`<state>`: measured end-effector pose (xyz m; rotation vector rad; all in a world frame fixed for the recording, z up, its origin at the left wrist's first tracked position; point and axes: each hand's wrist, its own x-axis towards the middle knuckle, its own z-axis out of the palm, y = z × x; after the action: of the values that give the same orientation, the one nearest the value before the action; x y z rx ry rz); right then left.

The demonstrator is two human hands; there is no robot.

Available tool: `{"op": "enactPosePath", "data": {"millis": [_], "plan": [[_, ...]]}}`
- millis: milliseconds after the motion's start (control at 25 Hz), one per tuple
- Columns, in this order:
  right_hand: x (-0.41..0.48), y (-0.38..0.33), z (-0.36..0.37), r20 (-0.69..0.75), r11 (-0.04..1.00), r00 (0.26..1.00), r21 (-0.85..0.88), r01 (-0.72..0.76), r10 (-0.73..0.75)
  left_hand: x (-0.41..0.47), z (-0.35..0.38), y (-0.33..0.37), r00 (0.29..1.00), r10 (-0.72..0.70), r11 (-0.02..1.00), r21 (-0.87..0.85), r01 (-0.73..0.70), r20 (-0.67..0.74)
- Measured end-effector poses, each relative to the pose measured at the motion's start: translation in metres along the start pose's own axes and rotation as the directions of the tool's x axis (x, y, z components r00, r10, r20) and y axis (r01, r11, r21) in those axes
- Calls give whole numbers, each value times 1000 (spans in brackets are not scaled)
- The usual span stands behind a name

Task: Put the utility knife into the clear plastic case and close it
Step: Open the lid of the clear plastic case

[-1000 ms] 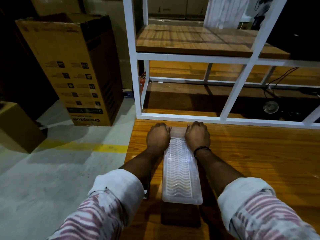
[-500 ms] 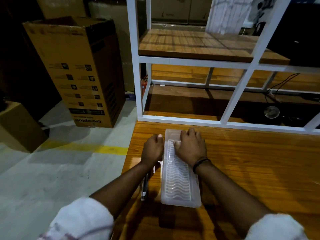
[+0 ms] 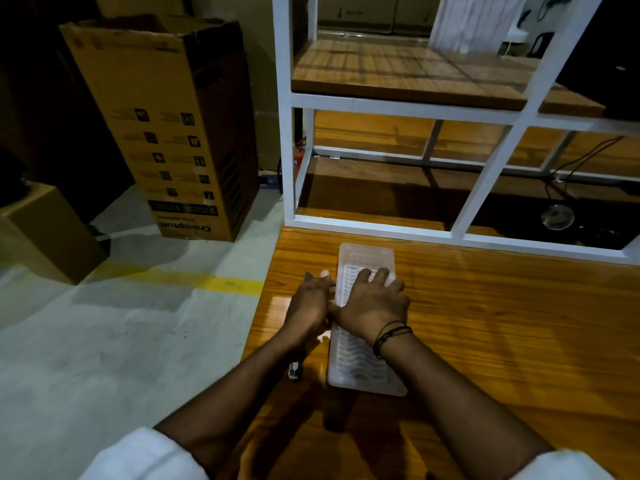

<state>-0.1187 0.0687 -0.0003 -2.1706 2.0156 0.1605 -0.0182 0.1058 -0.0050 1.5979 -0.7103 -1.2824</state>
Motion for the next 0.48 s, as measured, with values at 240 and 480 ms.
{"op": "enactPosePath", "data": {"millis": [240,480], "plan": [[1,6,-8,25,991,1000,136,-1,-2,-2,2,1,998,-17,998,-54,20,56],[-9,31,-16,129,952,982,288,99,-141,-4,-5,8,990,-81,996,-27,85,115]]}}
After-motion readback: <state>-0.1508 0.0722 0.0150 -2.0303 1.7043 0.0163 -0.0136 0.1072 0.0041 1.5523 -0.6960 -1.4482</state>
